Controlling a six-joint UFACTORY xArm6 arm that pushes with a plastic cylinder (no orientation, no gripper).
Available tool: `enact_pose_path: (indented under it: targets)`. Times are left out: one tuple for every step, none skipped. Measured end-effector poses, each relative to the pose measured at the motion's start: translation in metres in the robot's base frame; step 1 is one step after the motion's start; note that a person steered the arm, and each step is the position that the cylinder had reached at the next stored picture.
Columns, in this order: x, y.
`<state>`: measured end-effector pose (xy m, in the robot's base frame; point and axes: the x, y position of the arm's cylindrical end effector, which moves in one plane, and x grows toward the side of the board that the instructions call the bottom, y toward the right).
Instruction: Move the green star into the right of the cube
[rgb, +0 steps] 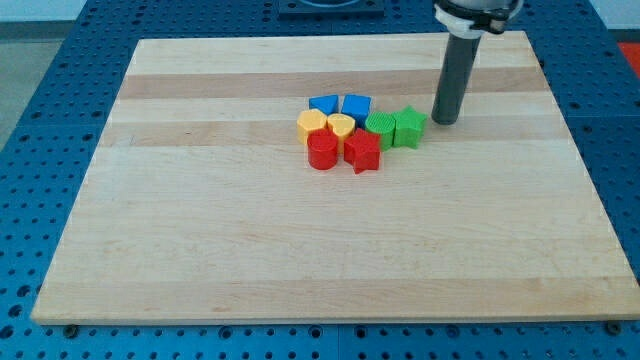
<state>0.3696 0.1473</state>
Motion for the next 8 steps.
enact_pose_path:
  targets:
    - [0.014,0.004]
    - [0.025,0.006]
    - [0.026,-0.007]
    - [0.025,-0.02]
    - [0.023,-0.031]
    - [0.013,-0.032]
    - [-0.003,-0.032]
    - [-0.013,-0.033]
